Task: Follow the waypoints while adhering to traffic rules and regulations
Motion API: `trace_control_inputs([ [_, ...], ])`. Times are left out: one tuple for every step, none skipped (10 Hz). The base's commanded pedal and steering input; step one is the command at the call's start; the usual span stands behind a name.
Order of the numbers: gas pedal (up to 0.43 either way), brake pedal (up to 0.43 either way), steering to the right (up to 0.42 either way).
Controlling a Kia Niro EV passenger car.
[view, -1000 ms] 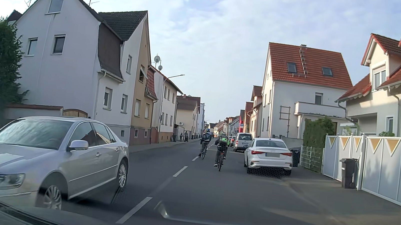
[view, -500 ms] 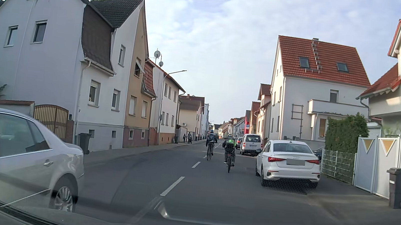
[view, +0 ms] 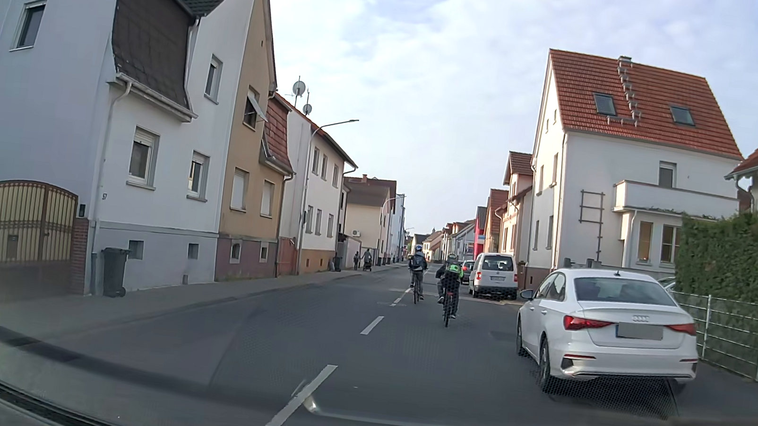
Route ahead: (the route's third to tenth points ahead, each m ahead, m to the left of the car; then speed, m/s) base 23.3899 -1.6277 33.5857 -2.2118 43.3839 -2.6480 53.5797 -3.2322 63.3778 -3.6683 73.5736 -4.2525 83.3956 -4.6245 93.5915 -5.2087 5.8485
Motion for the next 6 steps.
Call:
trace_control_inputs([
  [0.087,0.0,-0.021],
  [0.087,0.0,-0.014],
  [0.087,0.0,-0.008],
  [0.087,0.0,-0.004],
  [0.087,0.0,0.002],
  [0.087,0.0,0.011],
])
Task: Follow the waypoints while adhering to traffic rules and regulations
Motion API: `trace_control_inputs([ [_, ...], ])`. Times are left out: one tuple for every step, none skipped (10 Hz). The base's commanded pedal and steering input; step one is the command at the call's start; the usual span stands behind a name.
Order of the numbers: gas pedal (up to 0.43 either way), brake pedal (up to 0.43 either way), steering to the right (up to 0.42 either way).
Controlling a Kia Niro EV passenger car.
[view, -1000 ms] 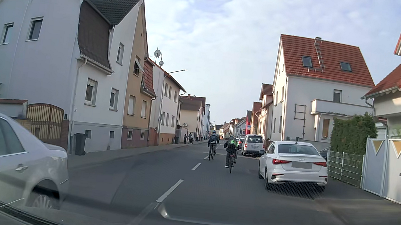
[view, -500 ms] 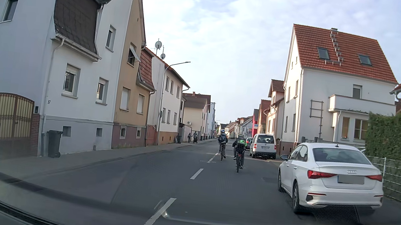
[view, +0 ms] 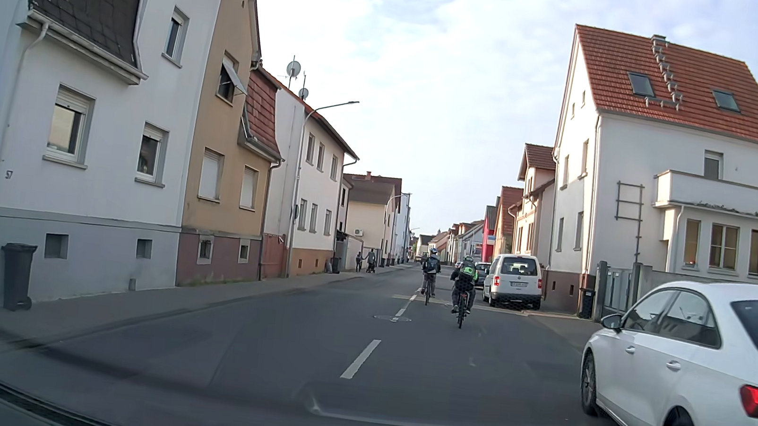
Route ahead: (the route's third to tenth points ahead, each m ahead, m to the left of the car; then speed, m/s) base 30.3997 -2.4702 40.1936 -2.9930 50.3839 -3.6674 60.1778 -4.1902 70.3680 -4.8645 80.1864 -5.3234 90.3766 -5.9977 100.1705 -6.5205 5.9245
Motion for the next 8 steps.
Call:
trace_control_inputs([
  [0.087,0.0,0.018],
  [0.087,0.0,0.026],
  [0.087,0.0,0.031],
  [0.087,0.0,0.031],
  [0.087,0.0,0.031],
  [0.087,0.0,0.031],
  [0.087,0.0,0.03],
  [0.087,0.0,0.03],
])
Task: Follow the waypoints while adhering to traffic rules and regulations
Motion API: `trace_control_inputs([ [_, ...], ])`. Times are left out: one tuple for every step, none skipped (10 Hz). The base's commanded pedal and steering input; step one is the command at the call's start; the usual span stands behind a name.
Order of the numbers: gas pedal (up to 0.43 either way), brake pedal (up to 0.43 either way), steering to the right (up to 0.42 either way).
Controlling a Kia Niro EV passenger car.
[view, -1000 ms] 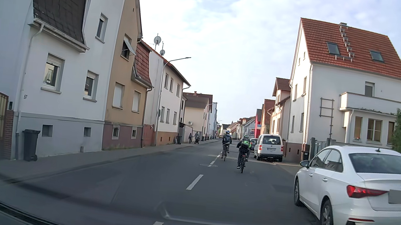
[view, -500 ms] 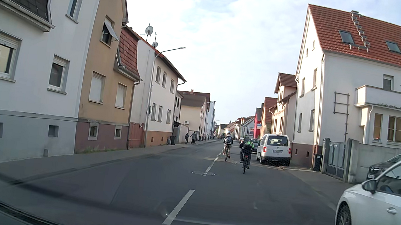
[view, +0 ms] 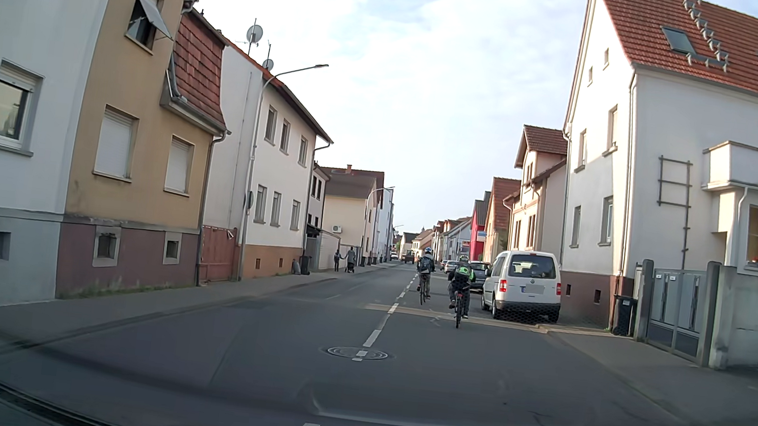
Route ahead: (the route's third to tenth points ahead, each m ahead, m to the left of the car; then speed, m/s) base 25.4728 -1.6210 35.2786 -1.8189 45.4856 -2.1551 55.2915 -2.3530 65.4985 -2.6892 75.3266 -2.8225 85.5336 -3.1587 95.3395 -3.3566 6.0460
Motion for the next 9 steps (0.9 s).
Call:
trace_control_inputs([
  [0.087,0.0,0.029],
  [0.087,0.0,0.029],
  [0.087,0.0,0.024],
  [0.087,0.0,0.011],
  [0.087,0.0,0.004],
  [0.087,0.0,0.003],
  [0.087,0.0,0.003],
  [0.087,0.0,0.005],
  [0.087,0.0,0.008],
])
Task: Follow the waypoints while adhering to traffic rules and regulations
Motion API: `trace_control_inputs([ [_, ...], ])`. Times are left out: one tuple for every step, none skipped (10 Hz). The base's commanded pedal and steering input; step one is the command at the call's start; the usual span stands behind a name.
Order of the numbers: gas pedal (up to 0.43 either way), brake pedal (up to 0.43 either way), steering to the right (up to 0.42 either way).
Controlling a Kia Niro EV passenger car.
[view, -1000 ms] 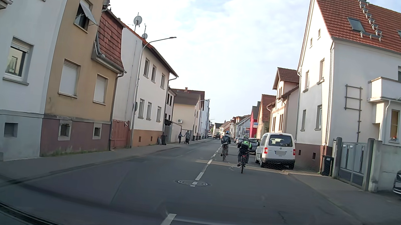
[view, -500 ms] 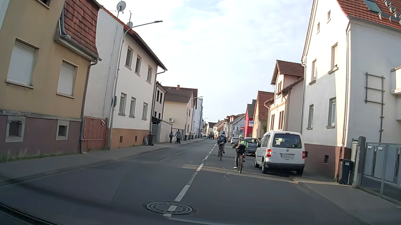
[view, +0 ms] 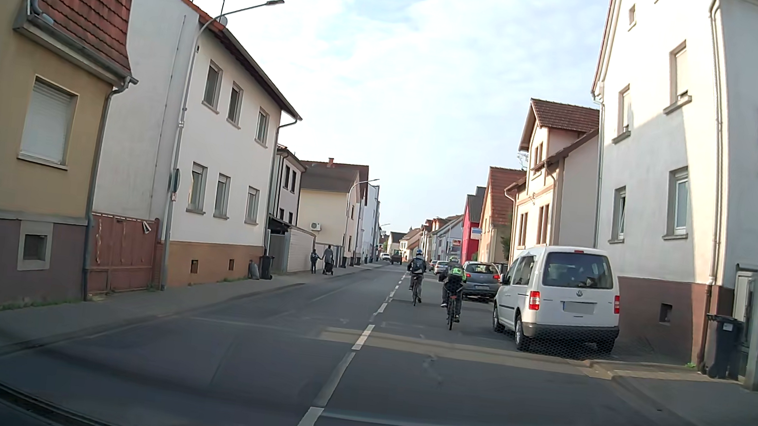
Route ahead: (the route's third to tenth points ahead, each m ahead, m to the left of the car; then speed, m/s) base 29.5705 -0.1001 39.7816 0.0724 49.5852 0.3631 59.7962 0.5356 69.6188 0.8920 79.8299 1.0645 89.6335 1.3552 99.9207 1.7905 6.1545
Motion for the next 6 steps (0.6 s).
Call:
trace_control_inputs([
  [0.087,0.0,0.009],
  [0.087,0.0,0.009],
  [0.087,0.0,0.009],
  [0.087,0.0,0.009],
  [0.087,0.0,0.009],
  [0.087,0.0,0.008],
])
